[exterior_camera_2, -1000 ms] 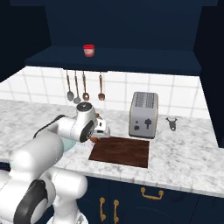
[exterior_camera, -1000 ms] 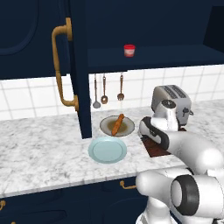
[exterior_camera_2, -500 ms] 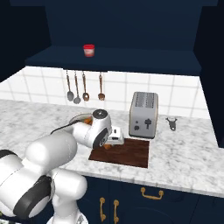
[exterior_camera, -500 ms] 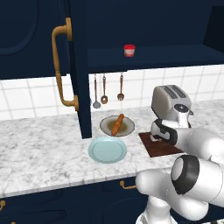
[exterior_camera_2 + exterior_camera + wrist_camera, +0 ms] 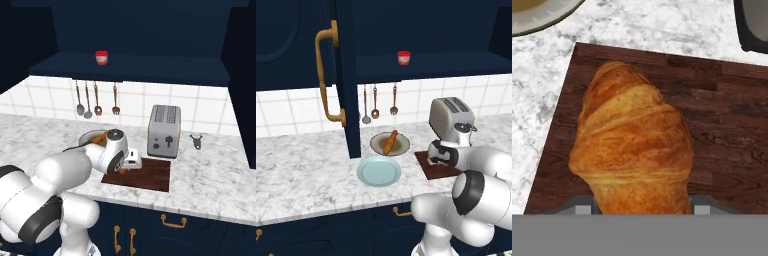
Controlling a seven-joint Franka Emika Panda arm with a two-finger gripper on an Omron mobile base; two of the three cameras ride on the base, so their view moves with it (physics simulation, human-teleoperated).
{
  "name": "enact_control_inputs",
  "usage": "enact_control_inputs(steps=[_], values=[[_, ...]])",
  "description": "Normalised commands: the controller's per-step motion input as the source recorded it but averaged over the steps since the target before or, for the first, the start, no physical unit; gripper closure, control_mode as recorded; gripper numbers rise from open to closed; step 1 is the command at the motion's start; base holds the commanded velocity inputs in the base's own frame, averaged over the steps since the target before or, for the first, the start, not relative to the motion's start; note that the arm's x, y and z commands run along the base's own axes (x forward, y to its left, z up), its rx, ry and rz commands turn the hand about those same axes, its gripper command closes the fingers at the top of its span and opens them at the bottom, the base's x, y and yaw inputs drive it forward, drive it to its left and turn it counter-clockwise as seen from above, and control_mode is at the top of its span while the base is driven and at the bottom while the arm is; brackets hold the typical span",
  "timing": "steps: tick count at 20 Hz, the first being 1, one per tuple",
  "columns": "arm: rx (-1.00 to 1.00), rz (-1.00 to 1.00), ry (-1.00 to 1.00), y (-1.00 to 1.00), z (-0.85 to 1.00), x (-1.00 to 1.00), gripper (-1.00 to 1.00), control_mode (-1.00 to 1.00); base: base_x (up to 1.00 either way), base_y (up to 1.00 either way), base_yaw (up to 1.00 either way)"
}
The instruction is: From the different types of pastries on the counter, select a croissant and place it on the cutting board. Then retrieve a jar of jam from the cabinet and place it alongside the croissant on the cutting board.
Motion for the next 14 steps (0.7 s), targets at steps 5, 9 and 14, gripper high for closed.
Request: enact_control_inputs(steps=[5,9,14], values=[[-0.02,0.00,0.00,0.00,-0.33,0.00,1.00,-1.00,0.00,0.00,0.00],[-0.01,0.00,0.00,0.00,-0.09,0.00,-1.00,-1.00,0.00,0.00,0.00],[0.00,0.00,0.00,0.00,0.01,0.00,-1.00,-1.00,0.00,0.00,0.00]])
